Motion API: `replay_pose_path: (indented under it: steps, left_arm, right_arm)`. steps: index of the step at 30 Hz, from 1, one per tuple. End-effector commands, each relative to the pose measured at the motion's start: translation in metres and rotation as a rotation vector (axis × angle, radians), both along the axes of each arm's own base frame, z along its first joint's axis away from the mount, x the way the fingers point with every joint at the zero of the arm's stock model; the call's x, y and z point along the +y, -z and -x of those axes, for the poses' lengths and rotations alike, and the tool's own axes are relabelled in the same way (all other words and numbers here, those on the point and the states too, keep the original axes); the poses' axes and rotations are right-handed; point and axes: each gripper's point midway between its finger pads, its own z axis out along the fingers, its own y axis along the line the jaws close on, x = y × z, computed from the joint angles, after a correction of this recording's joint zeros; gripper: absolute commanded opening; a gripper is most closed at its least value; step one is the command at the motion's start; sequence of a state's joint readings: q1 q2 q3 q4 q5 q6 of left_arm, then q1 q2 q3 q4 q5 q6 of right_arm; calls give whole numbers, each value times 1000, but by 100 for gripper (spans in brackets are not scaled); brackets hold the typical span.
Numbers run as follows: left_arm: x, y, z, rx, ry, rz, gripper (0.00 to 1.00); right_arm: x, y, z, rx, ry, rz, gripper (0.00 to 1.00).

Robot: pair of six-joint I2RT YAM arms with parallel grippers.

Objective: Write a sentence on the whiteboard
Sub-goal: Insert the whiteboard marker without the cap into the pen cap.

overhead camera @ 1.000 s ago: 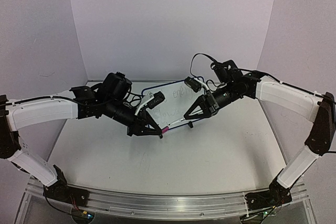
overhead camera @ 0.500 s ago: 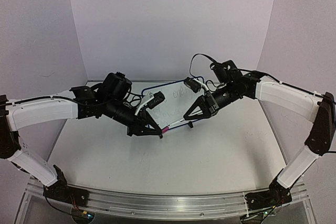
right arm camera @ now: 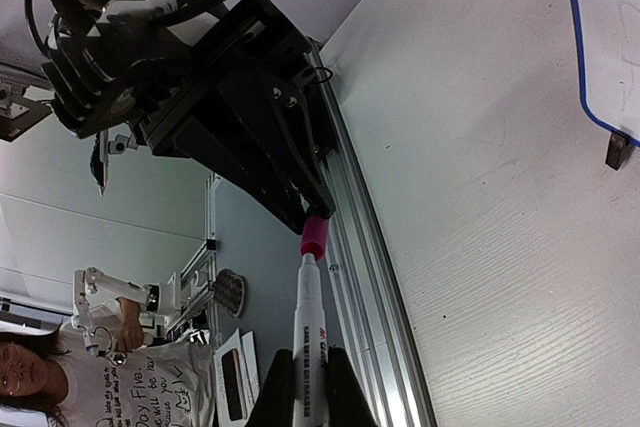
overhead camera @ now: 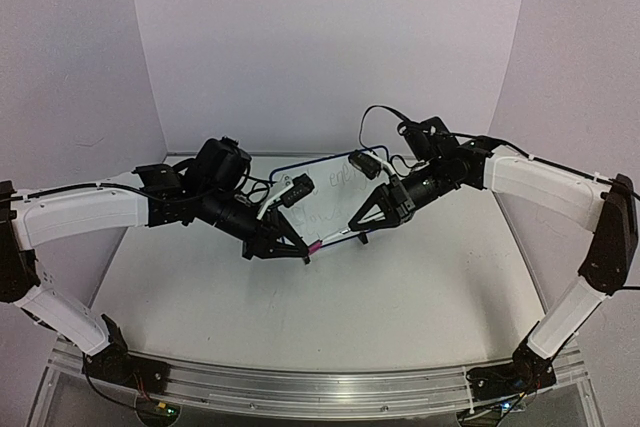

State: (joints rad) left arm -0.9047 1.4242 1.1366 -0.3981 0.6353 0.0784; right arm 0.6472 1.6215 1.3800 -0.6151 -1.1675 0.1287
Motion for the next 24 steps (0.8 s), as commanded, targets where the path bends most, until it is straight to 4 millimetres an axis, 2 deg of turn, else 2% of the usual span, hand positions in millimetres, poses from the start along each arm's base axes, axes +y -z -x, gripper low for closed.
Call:
replay_pose_path:
  steps: [1,17,24]
  left_arm:
    - [-3,-24,3,-51,21,71,0]
    - [-7,-26,5,-49,61,57,0]
    - [-13,-26,2,-38,82,42,0]
  right_arm:
    - [3,-2,4,-5,-28,-16,0]
    - [9,1,4,8,-51,-20,0]
    - [18,2,6,28,-90,-28,0]
